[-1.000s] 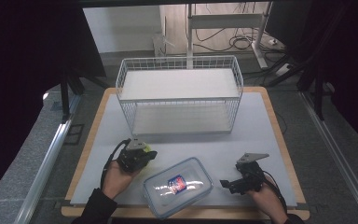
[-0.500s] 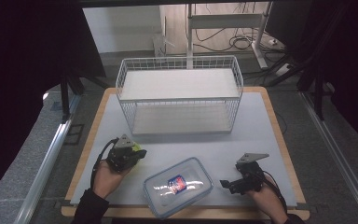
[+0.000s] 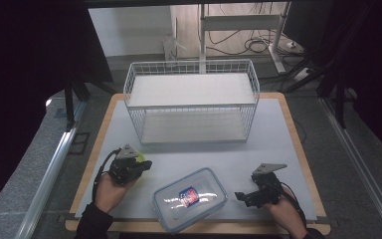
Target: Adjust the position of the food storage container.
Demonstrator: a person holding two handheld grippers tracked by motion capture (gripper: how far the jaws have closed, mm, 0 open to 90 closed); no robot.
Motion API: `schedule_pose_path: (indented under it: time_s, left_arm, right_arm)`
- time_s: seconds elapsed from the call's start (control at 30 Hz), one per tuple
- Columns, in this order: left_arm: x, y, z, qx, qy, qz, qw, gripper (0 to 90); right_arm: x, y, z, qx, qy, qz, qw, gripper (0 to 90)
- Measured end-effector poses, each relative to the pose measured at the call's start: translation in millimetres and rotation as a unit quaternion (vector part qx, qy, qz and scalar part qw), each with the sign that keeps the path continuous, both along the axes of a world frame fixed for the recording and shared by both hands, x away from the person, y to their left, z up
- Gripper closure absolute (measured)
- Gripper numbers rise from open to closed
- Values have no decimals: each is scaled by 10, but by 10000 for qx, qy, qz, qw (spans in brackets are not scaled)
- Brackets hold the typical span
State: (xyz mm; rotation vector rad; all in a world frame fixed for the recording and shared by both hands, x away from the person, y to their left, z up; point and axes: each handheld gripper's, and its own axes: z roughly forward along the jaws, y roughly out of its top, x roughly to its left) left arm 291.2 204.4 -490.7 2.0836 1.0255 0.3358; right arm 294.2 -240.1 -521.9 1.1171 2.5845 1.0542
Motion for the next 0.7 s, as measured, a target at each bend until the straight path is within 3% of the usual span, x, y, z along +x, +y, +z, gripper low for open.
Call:
schedule_pose_path:
  time_s: [0.2,0.43,0.57,0.7]
  left_arm:
    - [-196,-20,39,-125,-184,33,9997,866]
    - [-490,21,-8,-267,-178,88,9994,869]
    - [-649,18,-55,-276,-128,86,9995,872]
    - [-786,-12,-121,-260,1,50,9996,873]
  right_arm:
    - [-7,-5,29,68,-105,-2,9999,31]
    - [-32,9,78,224,-65,109,9997,18]
    - [-69,33,132,274,-34,162,9995,138]
    - [-110,41,197,274,-33,349,9990,439]
